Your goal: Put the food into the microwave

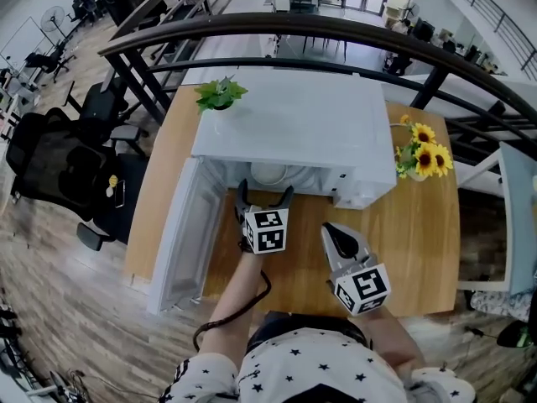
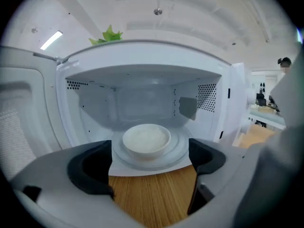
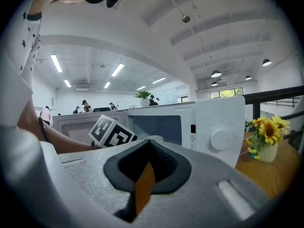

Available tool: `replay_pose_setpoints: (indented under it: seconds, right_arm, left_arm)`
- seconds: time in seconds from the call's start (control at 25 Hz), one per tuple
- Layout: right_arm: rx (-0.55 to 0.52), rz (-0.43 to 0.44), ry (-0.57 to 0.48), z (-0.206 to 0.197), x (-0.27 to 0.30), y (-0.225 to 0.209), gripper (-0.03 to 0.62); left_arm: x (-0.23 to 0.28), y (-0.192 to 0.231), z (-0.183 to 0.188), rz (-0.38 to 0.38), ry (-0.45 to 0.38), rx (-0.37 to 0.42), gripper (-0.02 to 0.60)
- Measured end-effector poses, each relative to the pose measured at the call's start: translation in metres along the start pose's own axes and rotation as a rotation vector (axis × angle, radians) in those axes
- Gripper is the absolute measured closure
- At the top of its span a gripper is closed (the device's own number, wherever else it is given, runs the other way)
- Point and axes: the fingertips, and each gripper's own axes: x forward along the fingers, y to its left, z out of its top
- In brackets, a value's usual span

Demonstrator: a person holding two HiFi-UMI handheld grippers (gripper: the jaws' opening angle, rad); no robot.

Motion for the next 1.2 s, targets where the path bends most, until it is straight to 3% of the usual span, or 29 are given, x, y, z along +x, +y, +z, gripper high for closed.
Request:
replay_pose_setpoints:
  seconds: [0.24, 0.48, 0.56, 0.68, 0.96, 1.2]
  right_arm:
    - [-0.013, -0.020, -0.040, 0.007, -0.029, 0.022, 0.588]
    - [-0.035, -0.034, -0.076, 0.006, -0.062, 0.047, 0.588]
    - [-0.040, -0.044, -0.088, 0.004, -0.075, 0.054, 0.588]
    - [-0.037, -0.057, -0.100, 0.000, -0.093, 0.067, 0.588]
    - [-0.059, -0.043, -0.129, -0.009, -0.138, 0.106, 0.589]
    - [-0.069, -0.023, -0.146, -0.016, -0.177, 0.139, 0.588]
  left_arm:
    - [-0.061, -0.013, -0.007, -0.025, -0.017, -0.031, 0.101]
    - [-0.129, -0.033, -0.014, -0.097, -0.059, -0.081, 0.107]
    - [-0.153, -0.036, -0.018, -0.090, -0.083, -0.083, 0.171]
    - [-0.188, -0.034, -0.022, -0.048, -0.126, -0.101, 0.338]
    - [-0.269, -0.043, -0.040, -0.028, -0.178, -0.116, 0.516]
    - [-0.338, -0.060, -0.056, -0.069, -0.206, -0.134, 0.552]
